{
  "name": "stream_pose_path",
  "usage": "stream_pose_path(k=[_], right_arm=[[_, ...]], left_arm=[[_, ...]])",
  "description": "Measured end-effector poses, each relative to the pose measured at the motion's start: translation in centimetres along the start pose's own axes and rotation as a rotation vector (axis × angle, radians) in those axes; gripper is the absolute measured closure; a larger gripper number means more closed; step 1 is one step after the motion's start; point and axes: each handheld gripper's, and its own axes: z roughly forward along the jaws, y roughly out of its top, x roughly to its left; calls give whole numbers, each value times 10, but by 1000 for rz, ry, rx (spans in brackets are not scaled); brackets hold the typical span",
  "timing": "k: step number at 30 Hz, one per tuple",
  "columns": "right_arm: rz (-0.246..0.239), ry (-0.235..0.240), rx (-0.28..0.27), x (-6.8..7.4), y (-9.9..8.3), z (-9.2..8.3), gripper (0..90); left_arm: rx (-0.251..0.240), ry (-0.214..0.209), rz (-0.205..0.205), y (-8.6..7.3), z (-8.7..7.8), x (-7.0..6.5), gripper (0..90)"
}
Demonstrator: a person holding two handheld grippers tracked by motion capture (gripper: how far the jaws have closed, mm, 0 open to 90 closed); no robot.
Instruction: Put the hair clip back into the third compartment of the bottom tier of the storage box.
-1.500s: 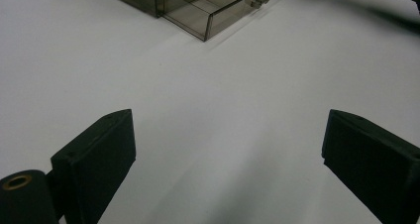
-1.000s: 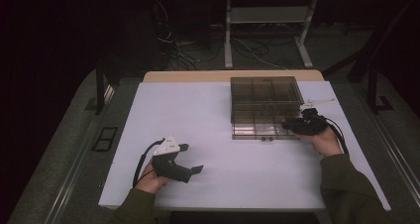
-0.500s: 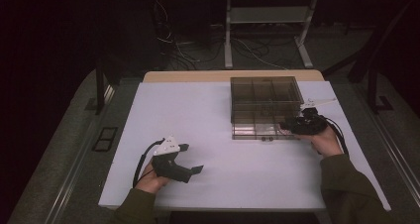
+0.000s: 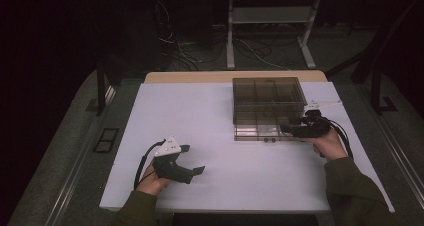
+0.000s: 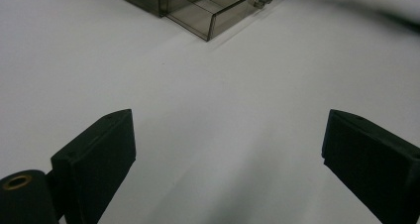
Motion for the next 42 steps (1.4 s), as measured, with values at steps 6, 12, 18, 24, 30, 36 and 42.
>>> stream_pose_path(k=[6, 12, 18, 24, 30, 36, 42], right_arm=[[-3, -16, -26, 8, -1, -3, 310], [-1, -34, -46, 15, 1, -2, 266], [-11, -62, -49, 23, 2, -1, 222], [-19, -81, -58, 29, -2, -1, 192], [-20, -76, -62, 33, -7, -3, 186], [-28, -74, -63, 35, -10, -5, 186], [-30, -61, -66, 39, -14, -8, 186]], left_arm=[[0, -2, 3, 1, 1, 0, 54], [3, -3, 7, 0, 0, -1, 54], [3, -5, 4, -1, 0, -2, 55], [1, -6, 8, 0, -1, -1, 55], [0, -4, 6, 0, -1, -1, 55], [-2, -2, 11, -1, -1, -1, 55], [-5, -3, 8, -1, -2, -1, 54]])
